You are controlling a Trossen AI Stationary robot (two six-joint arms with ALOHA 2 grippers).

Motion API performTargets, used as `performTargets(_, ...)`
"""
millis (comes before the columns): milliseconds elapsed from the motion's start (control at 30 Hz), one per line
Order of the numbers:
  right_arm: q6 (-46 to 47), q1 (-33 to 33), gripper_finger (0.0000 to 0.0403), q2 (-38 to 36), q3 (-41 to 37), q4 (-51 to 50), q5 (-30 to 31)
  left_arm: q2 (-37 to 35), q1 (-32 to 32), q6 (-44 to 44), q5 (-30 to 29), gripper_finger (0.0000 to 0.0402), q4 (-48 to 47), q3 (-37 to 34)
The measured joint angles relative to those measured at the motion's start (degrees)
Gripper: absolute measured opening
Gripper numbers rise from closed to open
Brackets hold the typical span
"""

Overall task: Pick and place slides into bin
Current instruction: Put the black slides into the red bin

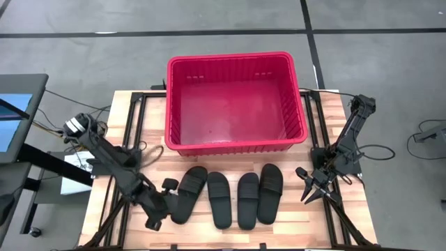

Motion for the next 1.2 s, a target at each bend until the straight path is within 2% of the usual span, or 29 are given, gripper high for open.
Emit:
performTargets(67, 0.0, 0.0, 0.0061, 0.0, 0.0, 0.1, 0.0, 3.0, -1.0, 0.4, -2.4, 0.0093, -4.2, 2.6)
performTargets(233, 0.0, 0.0, 0.0061, 0.0, 0.0, 0.0, 0.0, 9.8, -2.6, 0.7, -3.3, 0.0093, -9.0, 8.1)
performTargets(533, 0.0, 0.0, 0.0061, 0.0, 0.0, 0.0, 0.0, 18.7, -3.3, -0.2, -3.4, 0.0113, -8.8, 14.2)
performTargets(833, 0.0, 0.0, 0.0061, 0.0, 0.0, 0.1, 0.0, 19.8, -3.8, -3.0, -3.0, 0.0143, -8.7, 15.1)
performTargets(1200, 0.0, 0.0, 0.0061, 0.0, 0.0, 0.1, 0.0, 19.8, -5.8, -8.6, -3.4, 0.0147, -8.4, 15.1)
